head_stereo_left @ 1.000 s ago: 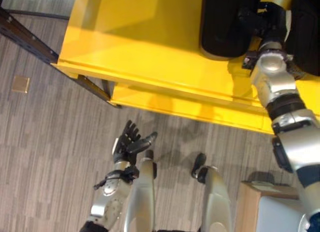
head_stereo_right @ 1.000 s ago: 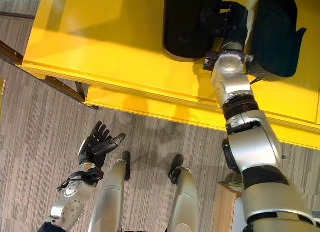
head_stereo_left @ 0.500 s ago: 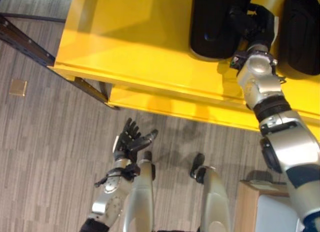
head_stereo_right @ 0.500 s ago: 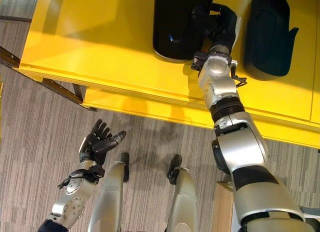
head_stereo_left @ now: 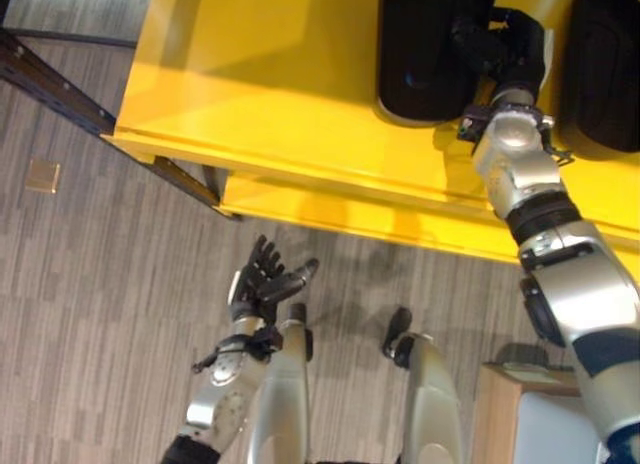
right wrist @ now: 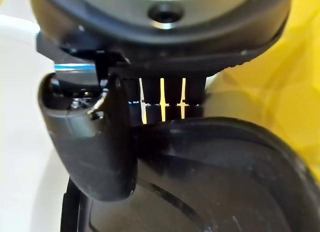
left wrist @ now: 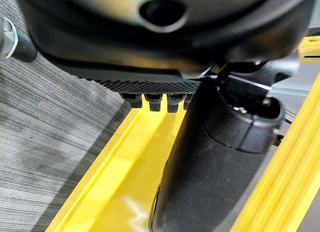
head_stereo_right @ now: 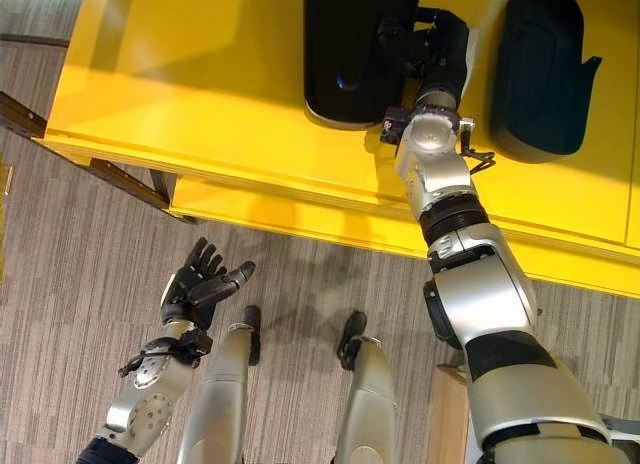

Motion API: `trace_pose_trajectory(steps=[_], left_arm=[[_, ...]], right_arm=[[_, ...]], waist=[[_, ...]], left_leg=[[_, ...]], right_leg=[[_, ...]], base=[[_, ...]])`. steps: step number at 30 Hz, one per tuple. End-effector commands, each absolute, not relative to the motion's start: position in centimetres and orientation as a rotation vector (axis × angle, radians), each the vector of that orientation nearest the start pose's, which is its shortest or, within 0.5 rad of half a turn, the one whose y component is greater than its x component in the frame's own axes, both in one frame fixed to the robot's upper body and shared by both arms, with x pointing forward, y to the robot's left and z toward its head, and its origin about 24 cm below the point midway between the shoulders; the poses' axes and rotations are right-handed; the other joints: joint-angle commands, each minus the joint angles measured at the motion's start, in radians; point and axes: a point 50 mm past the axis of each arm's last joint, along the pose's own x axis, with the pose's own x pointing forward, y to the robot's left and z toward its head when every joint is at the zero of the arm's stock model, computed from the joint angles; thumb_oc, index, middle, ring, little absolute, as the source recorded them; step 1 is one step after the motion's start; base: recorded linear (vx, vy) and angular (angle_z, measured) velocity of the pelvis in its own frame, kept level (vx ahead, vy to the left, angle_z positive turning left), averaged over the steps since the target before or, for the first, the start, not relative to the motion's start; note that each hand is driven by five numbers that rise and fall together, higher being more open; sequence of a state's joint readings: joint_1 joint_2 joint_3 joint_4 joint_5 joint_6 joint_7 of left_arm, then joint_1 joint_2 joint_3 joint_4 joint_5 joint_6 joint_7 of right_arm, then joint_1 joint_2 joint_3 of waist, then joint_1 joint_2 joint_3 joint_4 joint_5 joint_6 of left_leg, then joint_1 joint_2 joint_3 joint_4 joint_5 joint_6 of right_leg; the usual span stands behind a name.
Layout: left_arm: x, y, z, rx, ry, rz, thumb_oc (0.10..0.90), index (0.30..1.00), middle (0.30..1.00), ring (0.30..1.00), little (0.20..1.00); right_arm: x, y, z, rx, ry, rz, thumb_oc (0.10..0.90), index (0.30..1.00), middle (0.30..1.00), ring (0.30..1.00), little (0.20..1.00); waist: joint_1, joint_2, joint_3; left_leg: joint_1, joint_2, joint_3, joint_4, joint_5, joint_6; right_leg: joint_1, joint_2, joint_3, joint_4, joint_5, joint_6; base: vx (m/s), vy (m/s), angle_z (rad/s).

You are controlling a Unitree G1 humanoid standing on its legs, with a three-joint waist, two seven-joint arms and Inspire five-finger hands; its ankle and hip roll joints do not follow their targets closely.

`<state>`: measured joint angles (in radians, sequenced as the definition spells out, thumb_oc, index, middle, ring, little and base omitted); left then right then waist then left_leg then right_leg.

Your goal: Move parts from the plastic box to the shelf.

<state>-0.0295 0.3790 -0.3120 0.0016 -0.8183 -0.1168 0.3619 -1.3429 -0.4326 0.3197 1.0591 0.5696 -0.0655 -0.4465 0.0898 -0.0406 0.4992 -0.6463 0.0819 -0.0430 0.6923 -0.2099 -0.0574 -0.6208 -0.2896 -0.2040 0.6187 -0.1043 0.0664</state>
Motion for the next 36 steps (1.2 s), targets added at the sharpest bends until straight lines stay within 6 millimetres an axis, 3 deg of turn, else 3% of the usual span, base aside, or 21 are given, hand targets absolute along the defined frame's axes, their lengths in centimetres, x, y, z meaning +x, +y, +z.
trace_pose_trajectory(steps=[1,2,3,4,23,28,36], left_arm=[[25.7,15.9,7.4,-0.470,-0.067,0.048,0.900,1.000,1.000,1.000,1.000],[25.7,15.9,7.3,-0.468,-0.064,0.052,0.900,1.000,1.000,1.000,1.000],[25.7,15.8,7.3,-0.471,-0.062,0.053,0.900,1.000,1.000,1.000,1.000],[25.7,15.8,7.3,-0.471,-0.060,0.055,0.900,1.000,1.000,1.000,1.000],[25.9,15.9,7.4,-0.469,-0.060,0.102,0.900,1.000,1.000,1.000,1.000],[25.7,16.5,7.0,-0.455,-0.048,0.145,0.900,1.000,1.000,1.000,1.000],[25.5,16.8,6.7,-0.446,-0.031,0.166,0.900,1.000,1.000,1.000,1.000]], right_arm=[[42.6,-18.6,22.6,-0.013,-0.095,-0.386,0.400,0.300,0.300,0.300,0.300],[42.6,-19.0,22.3,-0.009,-0.078,-0.408,0.443,0.360,0.360,0.360,0.360],[42.6,-19.1,22.1,0.006,-0.069,-0.424,0.527,0.478,0.478,0.478,0.478],[42.6,-19.2,21.9,0.010,-0.058,-0.433,0.900,1.000,1.000,1.000,1.000],[41.9,-15.4,20.2,0.213,-0.088,-0.441,0.900,1.000,1.000,1.000,1.000],[40.4,-12.6,21.0,0.295,-0.218,-0.330,0.900,1.000,1.000,1.000,1.000],[38.6,-10.7,20.6,0.421,-0.270,-0.239,0.900,1.000,1.000,1.000,1.000]], waist=[[0.042,0.012,0.021],[0.042,0.012,0.021],[0.041,0.012,0.021],[0.041,0.012,0.021],[0.006,0.004,0.021],[-0.025,-0.012,0.021],[-0.039,-0.021,0.021]], left_leg=[[0.012,0.049,-0.027,0.035,-0.068,-0.018],[0.013,0.049,-0.026,0.035,-0.070,-0.018],[0.013,0.049,-0.026,0.035,-0.070,-0.018],[0.013,0.050,-0.025,0.034,-0.070,-0.018],[0.019,0.055,-0.014,0.017,-0.065,-0.022],[0.021,0.062,-0.006,0.018,-0.066,-0.024],[0.030,0.066,0.000,0.012,-0.065,-0.025]], right_leg=[[0.038,-0.025,0.020,0.044,-0.047,0.059],[0.039,-0.025,0.019,0.044,-0.047,0.059],[0.037,-0.025,0.020,0.045,-0.048,0.059],[0.037,-0.025,0.021,0.046,-0.047,0.059],[0.029,-0.018,0.032,0.033,-0.040,0.058],[0.020,-0.017,0.042,0.038,-0.040,0.056],[0.023,-0.014,0.044,0.037,-0.042,0.055]], base=[[0.00,0.000,0.00],[0.00,0.000,0.00],[0.00,0.000,0.00],[0.00,0.000,0.00],[0.00,0.000,0.00],[0.00,0.007,-0.06],[0.00,-0.007,-0.03]])
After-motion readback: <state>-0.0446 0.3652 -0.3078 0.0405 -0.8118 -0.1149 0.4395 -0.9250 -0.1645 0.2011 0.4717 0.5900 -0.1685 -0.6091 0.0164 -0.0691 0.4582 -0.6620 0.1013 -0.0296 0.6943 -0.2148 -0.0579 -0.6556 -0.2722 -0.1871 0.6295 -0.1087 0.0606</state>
